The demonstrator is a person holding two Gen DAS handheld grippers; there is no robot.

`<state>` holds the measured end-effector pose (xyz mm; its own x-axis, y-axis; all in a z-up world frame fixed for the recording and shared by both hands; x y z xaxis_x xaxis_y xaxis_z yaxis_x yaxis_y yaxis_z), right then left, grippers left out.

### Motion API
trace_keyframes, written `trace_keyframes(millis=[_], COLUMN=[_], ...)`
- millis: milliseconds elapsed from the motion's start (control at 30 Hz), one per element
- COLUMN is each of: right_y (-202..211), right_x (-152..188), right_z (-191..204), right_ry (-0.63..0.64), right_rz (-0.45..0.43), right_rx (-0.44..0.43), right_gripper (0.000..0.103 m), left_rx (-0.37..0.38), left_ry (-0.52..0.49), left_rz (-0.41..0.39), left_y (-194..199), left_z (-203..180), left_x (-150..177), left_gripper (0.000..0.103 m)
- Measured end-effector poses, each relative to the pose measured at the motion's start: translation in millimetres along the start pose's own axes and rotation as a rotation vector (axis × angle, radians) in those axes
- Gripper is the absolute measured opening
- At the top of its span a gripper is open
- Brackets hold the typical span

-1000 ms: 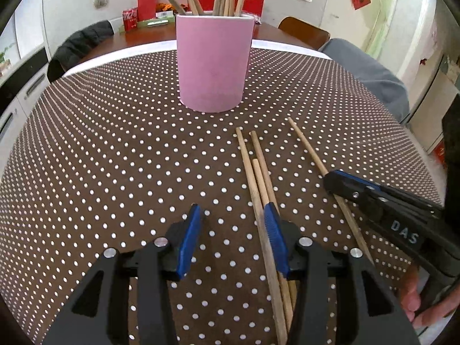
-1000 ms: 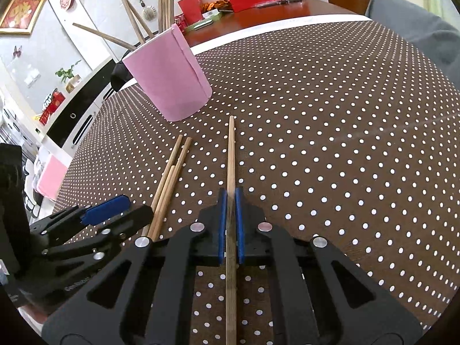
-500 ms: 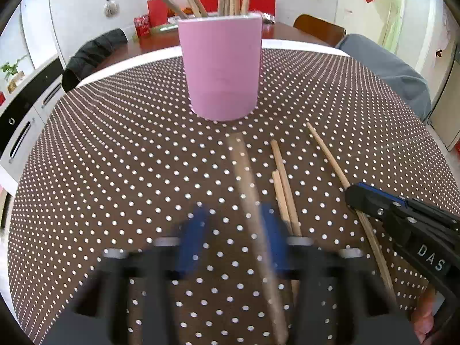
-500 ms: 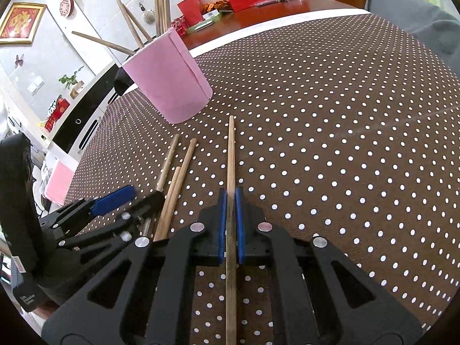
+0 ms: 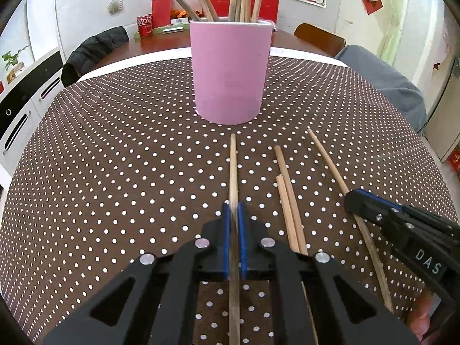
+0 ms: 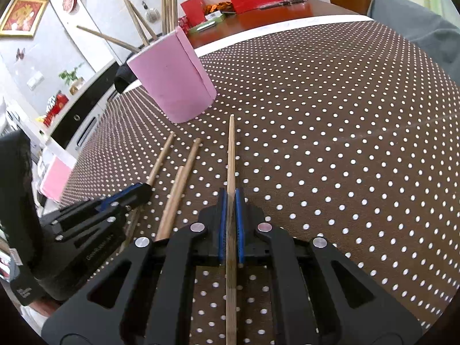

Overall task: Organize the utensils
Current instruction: 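Lift both held chopsticks upright and carry them over the pink cup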

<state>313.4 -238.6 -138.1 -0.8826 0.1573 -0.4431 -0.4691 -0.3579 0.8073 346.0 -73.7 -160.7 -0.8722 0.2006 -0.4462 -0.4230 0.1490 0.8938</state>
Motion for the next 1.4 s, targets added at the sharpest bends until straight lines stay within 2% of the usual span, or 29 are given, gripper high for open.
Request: trace_keyframes(millis=[133, 333, 567, 767, 1067, 1267, 1400], right_y=[4.8, 21.8, 57.1, 79.6, 116.8, 128.0, 137.0], right_x=[-0.7, -10.6, -31.0, -45.7, -63.9, -80.9, -96.7], right_z=[3.9, 15.7, 35.1, 45.7, 60.8, 72.3, 83.8], right_ry=[-0.008, 0.021, 0.087, 0.125, 0.176, 0.188, 0.199], right_rz=[-0.032, -0.085, -0.217, -0.288, -0.398, -0.432, -0.470], right_rx=[0.003, -0.002, 0.023, 0.019, 0.018, 0.001, 0.003], right_gripper=[0.006, 0.006, 0.006, 0.006, 0.006, 0.006, 0.006], left_rx=[0.023, 0.036, 0.034, 0.025, 0.035, 0.033, 0.043], left_ry=[0.002, 0.018, 0.048, 0.042, 0.056, 0.068, 0.073], left_rz=[-0.011, -0.076, -0.169, -0.235, -0.325, -0.417, -0.506], left_y=[7.3, 32.5, 66.5, 93.2, 120.7, 147.2, 170.0], left_z=[-3.0, 3.9, 13.0, 11.8, 7.5, 5.9, -0.1], left_x=[0.5, -0.5, -5.2, -10.6, -38.0, -61.5, -80.5], left_gripper=[0.006, 0.006, 0.006, 0.006, 0.006, 0.006, 0.006])
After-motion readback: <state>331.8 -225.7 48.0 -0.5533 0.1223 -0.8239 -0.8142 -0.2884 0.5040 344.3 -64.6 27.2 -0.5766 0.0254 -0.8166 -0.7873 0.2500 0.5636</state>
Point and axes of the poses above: each gripper's, at about its wrist camera, not at the fingertips, and y roughly against the way its jaws point, z to its left, x to its underside, the point moved 4 cm from there along -y, roughly the way its jaws point, and after that the axes turned 12 degrees about z, right-handed, at the moved point
